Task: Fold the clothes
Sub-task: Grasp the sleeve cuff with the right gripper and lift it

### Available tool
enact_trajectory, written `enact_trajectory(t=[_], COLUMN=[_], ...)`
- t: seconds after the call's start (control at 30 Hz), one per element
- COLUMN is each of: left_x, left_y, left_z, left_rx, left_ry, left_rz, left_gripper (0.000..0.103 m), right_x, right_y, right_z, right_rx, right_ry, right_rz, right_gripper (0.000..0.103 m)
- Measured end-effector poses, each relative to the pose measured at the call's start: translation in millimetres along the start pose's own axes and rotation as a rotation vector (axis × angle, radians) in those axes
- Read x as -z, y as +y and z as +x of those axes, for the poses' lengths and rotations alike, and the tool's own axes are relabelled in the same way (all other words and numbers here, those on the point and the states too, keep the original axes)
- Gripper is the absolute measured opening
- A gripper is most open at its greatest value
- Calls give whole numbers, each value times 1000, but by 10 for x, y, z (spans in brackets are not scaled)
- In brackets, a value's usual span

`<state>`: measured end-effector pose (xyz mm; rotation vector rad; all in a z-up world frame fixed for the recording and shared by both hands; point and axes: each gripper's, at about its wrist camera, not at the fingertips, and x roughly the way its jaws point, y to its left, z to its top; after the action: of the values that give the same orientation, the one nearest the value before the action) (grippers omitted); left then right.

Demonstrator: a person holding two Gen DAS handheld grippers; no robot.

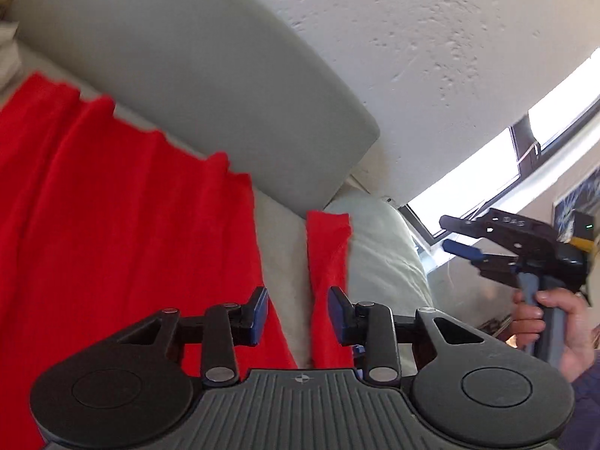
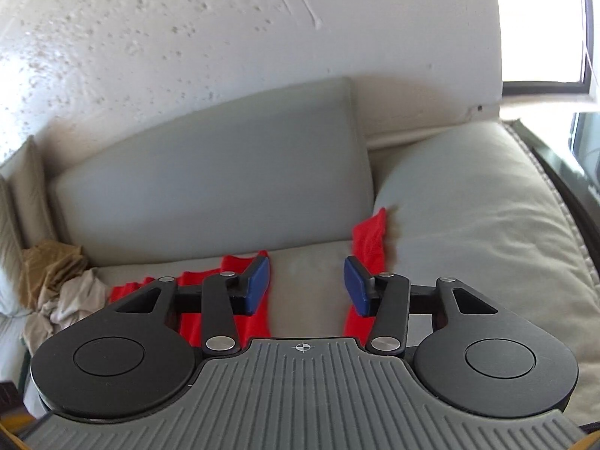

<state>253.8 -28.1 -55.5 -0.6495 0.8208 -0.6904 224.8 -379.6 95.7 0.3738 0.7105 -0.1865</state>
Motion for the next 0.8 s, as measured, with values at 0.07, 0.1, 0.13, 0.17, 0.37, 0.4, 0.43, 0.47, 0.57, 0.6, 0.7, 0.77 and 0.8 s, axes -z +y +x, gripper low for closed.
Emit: enact_trajectory(t=[0.07, 0.1, 0.13, 0.17, 0.37, 0.4, 0.43, 0.47, 0.57, 0.6, 0.7, 0.77, 0.8], left_x=[-60, -90, -117, -144, -175, -176, -176, -177, -181, -179, -147, -123, -106], left_y=[112, 144, 158, 172, 280, 279, 276, 274, 281, 285, 262, 224, 206], left_z=[51, 70, 84, 100, 168, 178, 188, 198, 219, 218, 193, 204, 213], left_rx=[33, 35, 24, 11, -12, -13, -15, -16, -17, -17, -21, -16, -12], left_ry=[-1, -9, -23, -31, -5, -3, 0, 2, 5, 4, 0, 3, 9], left_rz=[-38, -43, -35, -25, -44, -37, -31, -25, -23, -27, -27, -18, -13], left_gripper=[32, 33, 35, 35, 36, 36, 36, 37, 37, 37, 37, 37, 37], right_x=[-124, -173, -207, -236, -260, -240, -209, -188, -135, -127, -137, -124, -105], right_y=[-79, -121, -176, -230, -500, -525, -536, -529, -457, -405, -208, -121, -101], right_z=[485, 727, 948, 1159, 2078, 2170, 2217, 2251, 2255, 2192, 1843, 1627, 1565], right_rx=[45, 75, 108, 142, 280, 283, 278, 285, 343, 388, 595, 731, 788], right_ry=[68, 95, 111, 126, 185, 189, 185, 180, 139, 107, -53, -131, -139], right_rz=[33, 46, 61, 74, 97, 95, 93, 80, 10, -31, -186, -267, -299], right_gripper=[51, 53, 60, 62, 50, 48, 45, 30, 3, 3, 3, 3, 3])
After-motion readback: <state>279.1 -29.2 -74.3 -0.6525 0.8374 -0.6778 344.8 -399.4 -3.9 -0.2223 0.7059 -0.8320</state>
